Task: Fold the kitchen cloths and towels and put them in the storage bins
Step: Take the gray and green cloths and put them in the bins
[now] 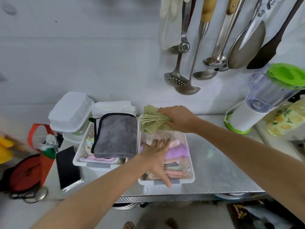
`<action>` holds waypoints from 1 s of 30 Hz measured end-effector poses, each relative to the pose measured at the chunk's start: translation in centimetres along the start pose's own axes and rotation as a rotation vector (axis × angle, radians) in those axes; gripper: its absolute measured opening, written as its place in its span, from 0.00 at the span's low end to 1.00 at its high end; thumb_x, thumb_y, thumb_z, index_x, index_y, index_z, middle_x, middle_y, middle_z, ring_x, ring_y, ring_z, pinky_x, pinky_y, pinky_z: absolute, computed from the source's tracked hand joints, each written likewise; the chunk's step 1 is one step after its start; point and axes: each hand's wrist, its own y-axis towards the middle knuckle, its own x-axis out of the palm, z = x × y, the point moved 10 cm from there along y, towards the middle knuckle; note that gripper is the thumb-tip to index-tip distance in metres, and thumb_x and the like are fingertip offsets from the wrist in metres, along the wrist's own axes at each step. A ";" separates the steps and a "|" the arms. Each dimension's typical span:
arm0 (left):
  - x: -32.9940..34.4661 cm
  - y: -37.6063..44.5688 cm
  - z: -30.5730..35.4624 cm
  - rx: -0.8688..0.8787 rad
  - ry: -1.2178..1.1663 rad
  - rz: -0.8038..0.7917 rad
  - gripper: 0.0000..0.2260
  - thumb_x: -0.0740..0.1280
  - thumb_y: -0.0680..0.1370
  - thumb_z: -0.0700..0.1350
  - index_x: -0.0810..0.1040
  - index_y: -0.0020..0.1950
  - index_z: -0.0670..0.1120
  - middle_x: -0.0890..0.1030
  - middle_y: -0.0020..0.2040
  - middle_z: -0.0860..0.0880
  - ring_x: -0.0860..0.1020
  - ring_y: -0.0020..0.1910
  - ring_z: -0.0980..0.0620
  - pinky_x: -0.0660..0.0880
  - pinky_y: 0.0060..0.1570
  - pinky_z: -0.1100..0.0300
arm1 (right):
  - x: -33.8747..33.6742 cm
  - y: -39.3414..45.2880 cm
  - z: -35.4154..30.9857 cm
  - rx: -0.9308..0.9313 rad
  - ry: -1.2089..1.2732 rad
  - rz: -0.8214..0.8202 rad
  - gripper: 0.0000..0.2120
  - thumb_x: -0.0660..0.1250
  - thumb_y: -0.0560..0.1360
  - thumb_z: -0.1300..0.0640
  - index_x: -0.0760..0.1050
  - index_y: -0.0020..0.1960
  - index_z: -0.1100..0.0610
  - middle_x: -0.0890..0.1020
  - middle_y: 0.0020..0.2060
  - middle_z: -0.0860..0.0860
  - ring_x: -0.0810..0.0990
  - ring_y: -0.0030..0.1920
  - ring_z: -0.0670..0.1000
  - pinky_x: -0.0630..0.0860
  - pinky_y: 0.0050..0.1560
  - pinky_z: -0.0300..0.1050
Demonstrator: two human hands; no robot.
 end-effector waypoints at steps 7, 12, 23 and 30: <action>0.2 -0.5 0.2 0.037 -0.017 0.034 0.63 0.70 0.59 0.73 0.33 0.77 0.48 0.41 0.78 0.48 0.45 0.77 0.45 0.52 0.73 0.44 | 5.0 0.1 -1.7 0.018 -0.094 -0.111 0.22 0.60 0.75 0.61 0.67 0.68 0.53 0.77 0.59 0.53 0.77 0.57 0.57 0.74 0.50 0.48; 0.3 -0.9 0.1 0.050 0.015 0.081 0.60 0.67 0.61 0.75 0.36 0.77 0.48 0.44 0.78 0.50 0.43 0.77 0.46 0.50 0.74 0.43 | 7.4 0.2 -1.5 0.004 0.267 -0.285 0.27 0.63 0.72 0.66 0.69 0.70 0.52 0.78 0.53 0.49 0.74 0.50 0.48 0.71 0.49 0.41; -2.0 -3.8 -1.1 -0.119 0.081 0.419 0.66 0.58 0.55 0.81 0.36 0.76 0.40 0.37 0.76 0.39 0.35 0.75 0.40 0.38 0.74 0.44 | 12.3 -2.7 0.8 0.257 0.626 -0.769 0.23 0.63 0.73 0.59 0.68 0.68 0.53 0.73 0.63 0.52 0.72 0.62 0.55 0.69 0.67 0.51; -1.0 -2.8 -2.0 -0.148 0.028 0.311 0.66 0.61 0.54 0.81 0.44 0.77 0.41 0.48 0.77 0.42 0.42 0.76 0.41 0.38 0.74 0.44 | 11.7 0.7 2.3 0.362 0.377 -0.579 0.16 0.54 0.80 0.50 0.74 0.55 0.59 0.79 0.50 0.55 0.78 0.46 0.53 0.72 0.47 0.43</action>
